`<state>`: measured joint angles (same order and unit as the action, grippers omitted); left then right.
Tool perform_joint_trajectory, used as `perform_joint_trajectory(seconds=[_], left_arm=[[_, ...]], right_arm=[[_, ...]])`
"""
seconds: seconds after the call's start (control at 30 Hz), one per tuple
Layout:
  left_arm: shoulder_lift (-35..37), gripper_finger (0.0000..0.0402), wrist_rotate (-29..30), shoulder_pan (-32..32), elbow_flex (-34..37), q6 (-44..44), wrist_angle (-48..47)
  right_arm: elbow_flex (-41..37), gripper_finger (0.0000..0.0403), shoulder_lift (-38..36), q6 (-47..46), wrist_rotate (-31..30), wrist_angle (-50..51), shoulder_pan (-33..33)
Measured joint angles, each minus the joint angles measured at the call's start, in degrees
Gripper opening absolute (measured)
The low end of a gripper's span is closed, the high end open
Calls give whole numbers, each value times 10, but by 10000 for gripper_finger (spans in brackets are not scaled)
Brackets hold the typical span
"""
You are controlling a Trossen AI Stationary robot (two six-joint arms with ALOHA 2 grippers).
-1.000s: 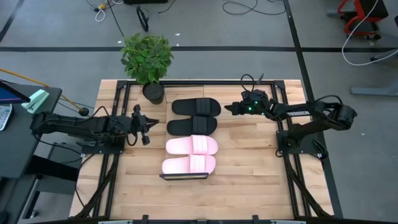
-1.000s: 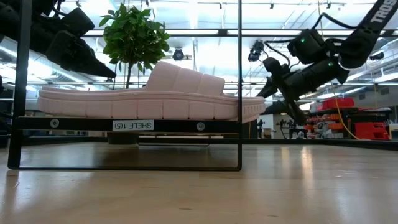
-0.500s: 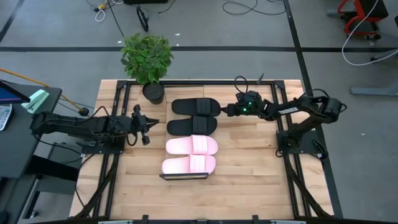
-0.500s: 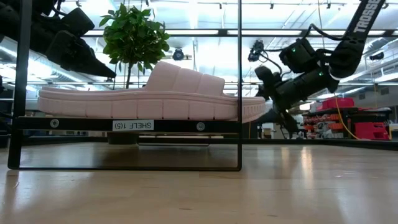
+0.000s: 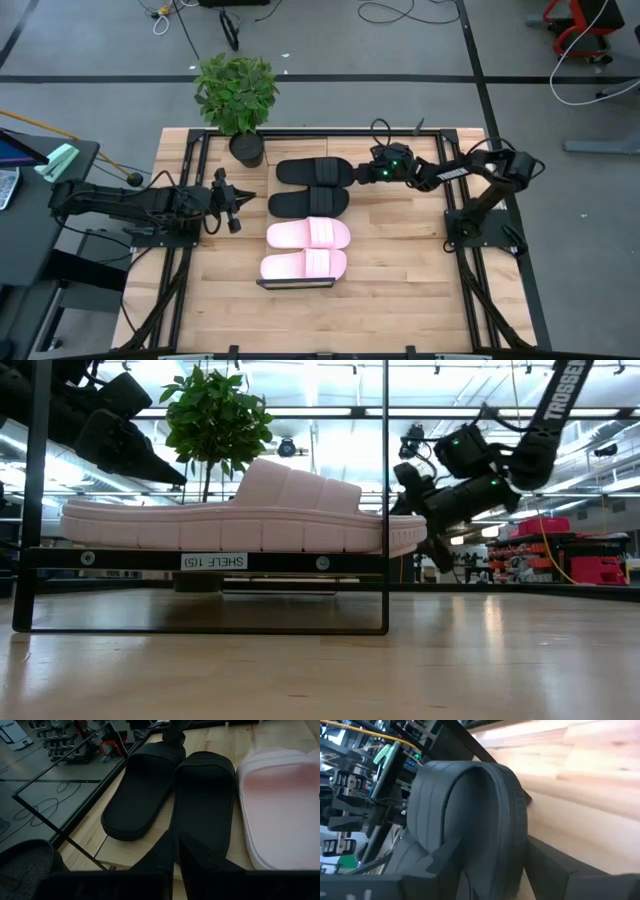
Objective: Pick and place slides into the shelf
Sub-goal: Put the black slipper on the shelf
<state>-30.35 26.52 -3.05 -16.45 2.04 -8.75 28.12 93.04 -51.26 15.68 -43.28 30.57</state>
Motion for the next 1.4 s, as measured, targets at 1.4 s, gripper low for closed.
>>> perform_joint_trajectory(seconds=[1.4], left_arm=[[0,30,0,0,0,1,-1]], right_arm=[[58,41,45,-102,183,79,43]])
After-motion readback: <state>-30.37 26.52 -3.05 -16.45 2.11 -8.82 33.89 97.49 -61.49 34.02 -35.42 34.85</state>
